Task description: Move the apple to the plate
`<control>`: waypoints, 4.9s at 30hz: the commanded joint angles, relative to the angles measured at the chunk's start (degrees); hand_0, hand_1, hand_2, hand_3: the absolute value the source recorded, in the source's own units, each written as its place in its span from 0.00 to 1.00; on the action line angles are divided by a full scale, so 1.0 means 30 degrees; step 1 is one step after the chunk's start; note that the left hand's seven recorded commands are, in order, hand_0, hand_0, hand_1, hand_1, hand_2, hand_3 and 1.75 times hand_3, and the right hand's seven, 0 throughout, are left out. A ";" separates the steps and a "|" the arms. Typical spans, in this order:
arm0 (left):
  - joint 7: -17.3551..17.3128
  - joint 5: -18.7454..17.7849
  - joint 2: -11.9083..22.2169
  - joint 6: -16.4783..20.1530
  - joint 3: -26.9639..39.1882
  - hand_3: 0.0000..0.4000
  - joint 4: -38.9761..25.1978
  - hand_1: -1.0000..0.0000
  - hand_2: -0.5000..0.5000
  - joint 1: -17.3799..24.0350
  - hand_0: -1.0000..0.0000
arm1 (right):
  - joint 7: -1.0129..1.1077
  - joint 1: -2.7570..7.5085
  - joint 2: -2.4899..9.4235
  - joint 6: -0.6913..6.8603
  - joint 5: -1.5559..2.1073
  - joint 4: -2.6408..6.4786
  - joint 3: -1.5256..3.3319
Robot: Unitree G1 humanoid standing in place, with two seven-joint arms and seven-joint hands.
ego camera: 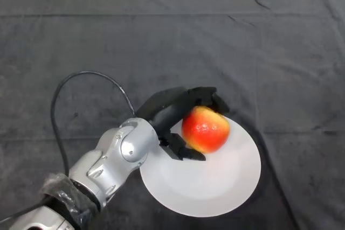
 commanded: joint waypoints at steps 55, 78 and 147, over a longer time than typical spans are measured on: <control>0.5176 -0.6146 0.7150 -0.2494 1.4019 0.00 -0.0346 1.00 0.50 0.3109 1.00 | -0.0061 -0.0843 -0.0452 0.0023 0.0557 -0.0390 0.0083; 0.7152 -0.8889 0.9159 -0.4245 2.0589 0.00 0.2393 1.00 0.50 0.4515 1.00 | -0.0043 -0.0874 -0.0487 0.0031 0.0565 -0.0319 0.0068; 0.7657 -1.0762 1.0752 -0.6403 2.4832 0.00 0.6147 1.00 0.50 0.4811 1.00 | 0.0081 -0.0993 -0.0610 0.0008 0.0549 -0.0007 0.0004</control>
